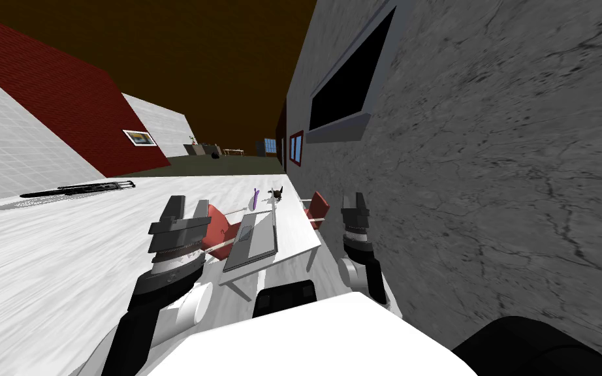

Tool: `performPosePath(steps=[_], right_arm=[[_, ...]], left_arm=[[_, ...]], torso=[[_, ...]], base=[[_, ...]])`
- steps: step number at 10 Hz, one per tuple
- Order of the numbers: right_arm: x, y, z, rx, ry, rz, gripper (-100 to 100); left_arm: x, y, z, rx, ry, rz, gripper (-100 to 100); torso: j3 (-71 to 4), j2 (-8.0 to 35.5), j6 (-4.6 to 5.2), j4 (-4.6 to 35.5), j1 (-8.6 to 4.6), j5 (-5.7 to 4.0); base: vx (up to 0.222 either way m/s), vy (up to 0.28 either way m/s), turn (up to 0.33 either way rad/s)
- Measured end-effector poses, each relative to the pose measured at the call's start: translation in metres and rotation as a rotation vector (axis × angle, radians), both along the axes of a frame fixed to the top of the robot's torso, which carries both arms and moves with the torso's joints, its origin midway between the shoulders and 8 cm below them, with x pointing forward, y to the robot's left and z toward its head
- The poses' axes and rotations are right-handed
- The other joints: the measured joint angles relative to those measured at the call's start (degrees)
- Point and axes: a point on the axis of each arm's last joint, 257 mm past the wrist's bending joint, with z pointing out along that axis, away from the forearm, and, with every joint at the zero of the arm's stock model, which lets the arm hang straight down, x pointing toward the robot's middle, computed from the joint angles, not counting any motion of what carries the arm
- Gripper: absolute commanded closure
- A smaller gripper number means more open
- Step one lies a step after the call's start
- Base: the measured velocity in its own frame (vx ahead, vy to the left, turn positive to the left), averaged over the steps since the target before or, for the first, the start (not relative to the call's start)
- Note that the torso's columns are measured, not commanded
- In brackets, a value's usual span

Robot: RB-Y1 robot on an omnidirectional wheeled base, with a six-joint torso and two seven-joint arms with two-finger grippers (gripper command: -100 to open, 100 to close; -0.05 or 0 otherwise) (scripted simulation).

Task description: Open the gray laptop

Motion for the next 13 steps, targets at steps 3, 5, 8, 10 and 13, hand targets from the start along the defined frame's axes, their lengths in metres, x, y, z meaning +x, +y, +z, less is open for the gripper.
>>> performPosePath(steps=[3,5,8,10,13], right_arm=[[0.0,0.0,0.0001,0.0,0.0,0.0,0],[-0.0001,0.0,0.0001,0.0,0.0,0.0,0],[-0.0001,0.0,0.0001,0.0,0.0,0.0,0],[-0.0001,0.0,0.0002,0.0,0.0,0.0,0],[0.0,0.0,-0.0001,0.0,0.0,0.0,0]], left_arm=[[0.0,0.0,0.0001,0.0,0.0,0.0,0],[-0.0001,0.0,0.0001,0.0,0.0,0.0,0],[-0.0001,0.0,0.0001,0.0,0.0,0.0,0],[-0.0001,0.0,0.0002,0.0,0.0,0.0,-100],[0.0023,-0.0065,0.0011,0.054,0.018,-0.024,-100]], torso=[[-20.1,10.0,0.0,10.1,0.0,0.0],[-36.9,18.5,0.0,18.5,0.0,0.0],[-62.3,31.2,0.0,31.1,0.0,0.0],[-79.2,39.6,0.0,39.6,0.0,0.0],[-84.5,42.2,0.02,42.2,-0.08,-0.02]], base=[[0.0,0.0,0.0],[0.0,0.0,0.0],[0.0,0.0,0.0],[0.0,-0.007,0.143],[-0.005,-0.042,0.217]])
